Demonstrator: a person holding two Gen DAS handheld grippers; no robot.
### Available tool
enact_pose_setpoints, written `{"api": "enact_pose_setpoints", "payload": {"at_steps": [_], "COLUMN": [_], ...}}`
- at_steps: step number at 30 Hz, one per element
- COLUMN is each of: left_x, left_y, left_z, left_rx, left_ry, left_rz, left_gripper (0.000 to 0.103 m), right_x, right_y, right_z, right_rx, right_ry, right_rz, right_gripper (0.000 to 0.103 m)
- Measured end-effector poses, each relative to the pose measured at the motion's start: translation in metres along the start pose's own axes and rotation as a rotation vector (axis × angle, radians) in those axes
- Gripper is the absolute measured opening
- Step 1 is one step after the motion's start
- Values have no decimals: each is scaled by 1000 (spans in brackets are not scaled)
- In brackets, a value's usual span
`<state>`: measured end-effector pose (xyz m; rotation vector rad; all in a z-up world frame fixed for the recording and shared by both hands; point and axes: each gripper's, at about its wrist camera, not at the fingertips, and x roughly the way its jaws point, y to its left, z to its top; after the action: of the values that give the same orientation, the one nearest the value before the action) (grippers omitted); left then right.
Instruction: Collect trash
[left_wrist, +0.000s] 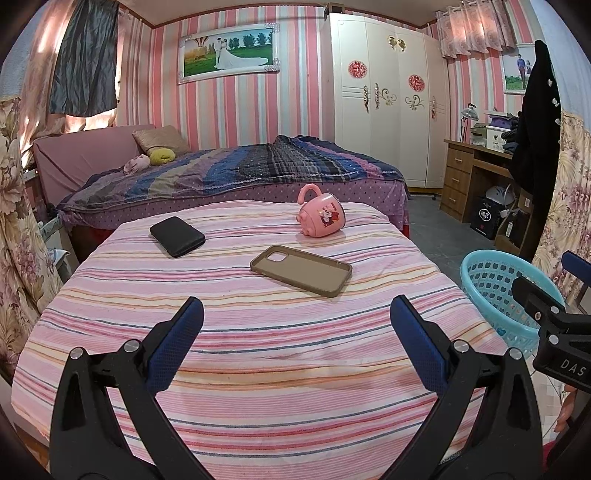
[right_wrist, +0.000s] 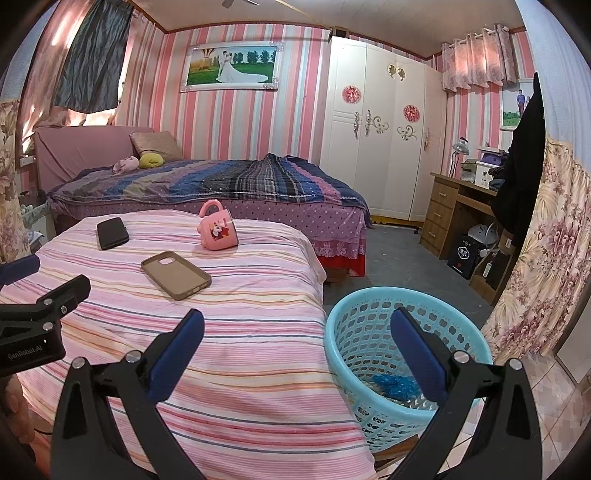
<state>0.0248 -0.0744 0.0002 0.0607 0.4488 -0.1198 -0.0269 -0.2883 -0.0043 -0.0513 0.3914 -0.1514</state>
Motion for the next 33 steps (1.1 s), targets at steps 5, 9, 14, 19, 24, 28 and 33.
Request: {"api": "enact_pose_setpoints", "payload": {"at_steps": [5, 9, 14, 19, 24, 28, 33], "left_x": [0, 0, 1, 1, 1, 0, 0], "left_y": [0, -1, -1, -1, -1, -1, -1], "left_z": [0, 0, -1, -1, -1, -1, -1], "left_rx": [-2, -1, -1, -1, -1, -1, -1], "left_ry": [2, 2, 3, 3, 2, 3, 3], "left_rz": [-2, -1, 0, 0, 1, 0, 0], "left_gripper": [98, 98, 98, 98, 98, 98, 98], "right_x": [-1, -1, -2, -2, -1, -1, -1], "right_y": [0, 1, -1, -1, -1, 0, -1], "right_z": [0, -1, -2, -2, -2, -2, -2], "right_rx": [-2, -2, -3, -4, -4, -5, -5], "right_ry": [0, 0, 0, 3, 2, 2, 3], "right_rz": [-1, -1, -2, -3, -3, -4, -4], "right_gripper": [99, 99, 99, 99, 99, 99, 99]}}
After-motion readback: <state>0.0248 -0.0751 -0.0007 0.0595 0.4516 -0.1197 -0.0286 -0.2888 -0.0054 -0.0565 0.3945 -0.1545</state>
